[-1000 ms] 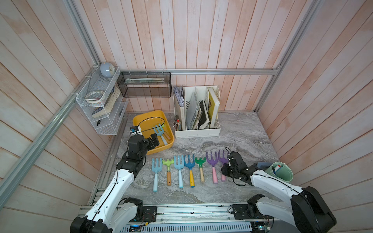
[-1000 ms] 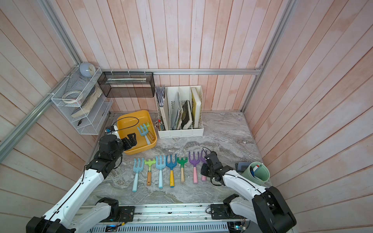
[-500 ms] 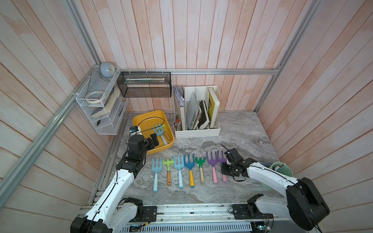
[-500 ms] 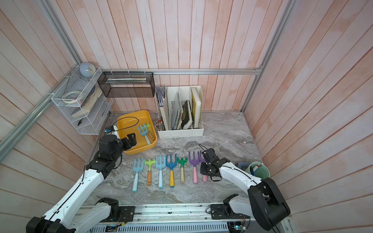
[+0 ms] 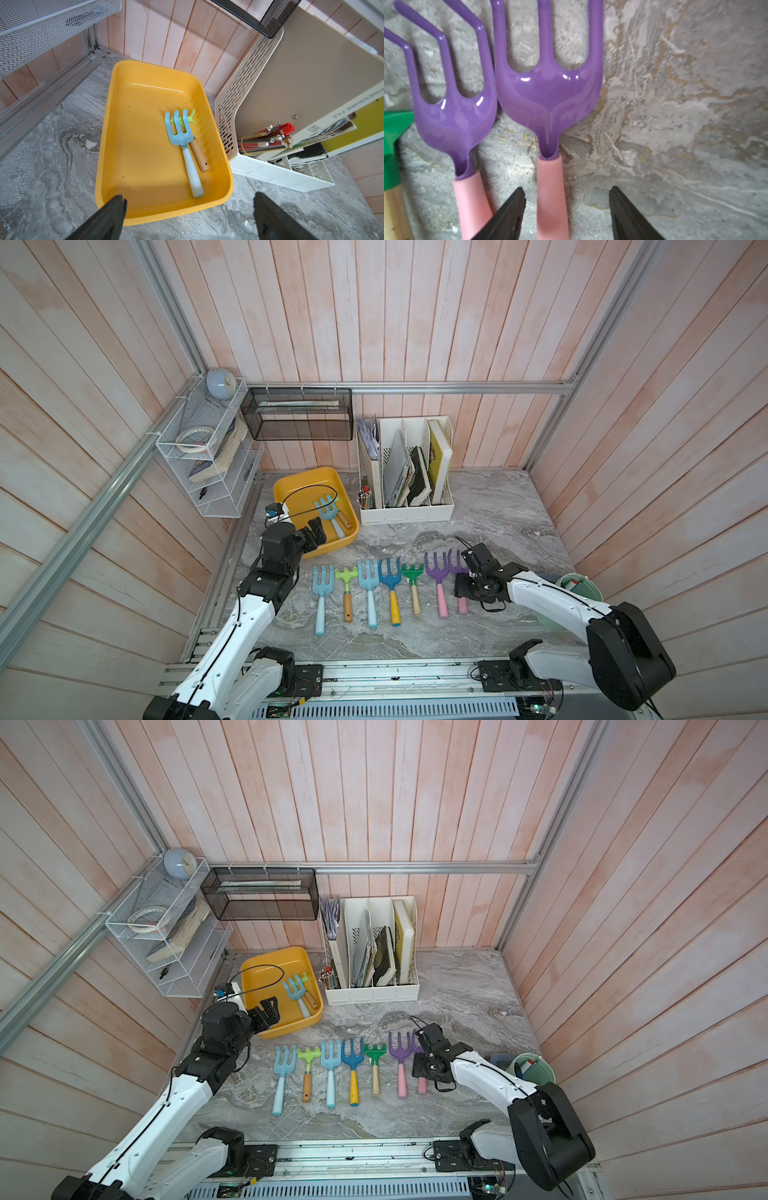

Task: Take the hand rake out of the storage box
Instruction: Place the rake at the center of the board.

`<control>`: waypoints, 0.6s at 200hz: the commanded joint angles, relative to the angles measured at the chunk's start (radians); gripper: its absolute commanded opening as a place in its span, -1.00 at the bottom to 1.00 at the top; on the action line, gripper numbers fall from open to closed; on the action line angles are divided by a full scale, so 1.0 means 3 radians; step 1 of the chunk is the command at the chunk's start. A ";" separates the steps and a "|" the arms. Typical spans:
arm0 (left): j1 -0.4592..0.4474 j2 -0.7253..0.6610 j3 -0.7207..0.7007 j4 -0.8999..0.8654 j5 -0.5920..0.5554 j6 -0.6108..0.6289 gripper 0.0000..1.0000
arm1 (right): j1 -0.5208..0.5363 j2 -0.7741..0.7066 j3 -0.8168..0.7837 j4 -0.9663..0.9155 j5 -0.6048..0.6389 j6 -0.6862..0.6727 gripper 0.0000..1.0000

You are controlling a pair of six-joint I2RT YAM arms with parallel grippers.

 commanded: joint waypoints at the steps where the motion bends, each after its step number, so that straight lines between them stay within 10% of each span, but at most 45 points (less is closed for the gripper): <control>1: 0.0019 -0.0017 -0.0033 0.0060 -0.0069 0.0064 1.00 | -0.0045 0.0139 0.0091 0.0184 -0.0013 -0.0056 0.34; 120: 0.0038 -0.0033 -0.0051 0.0060 -0.0124 0.0068 1.00 | -0.0056 0.0359 0.0056 0.0371 -0.0106 -0.0280 -0.37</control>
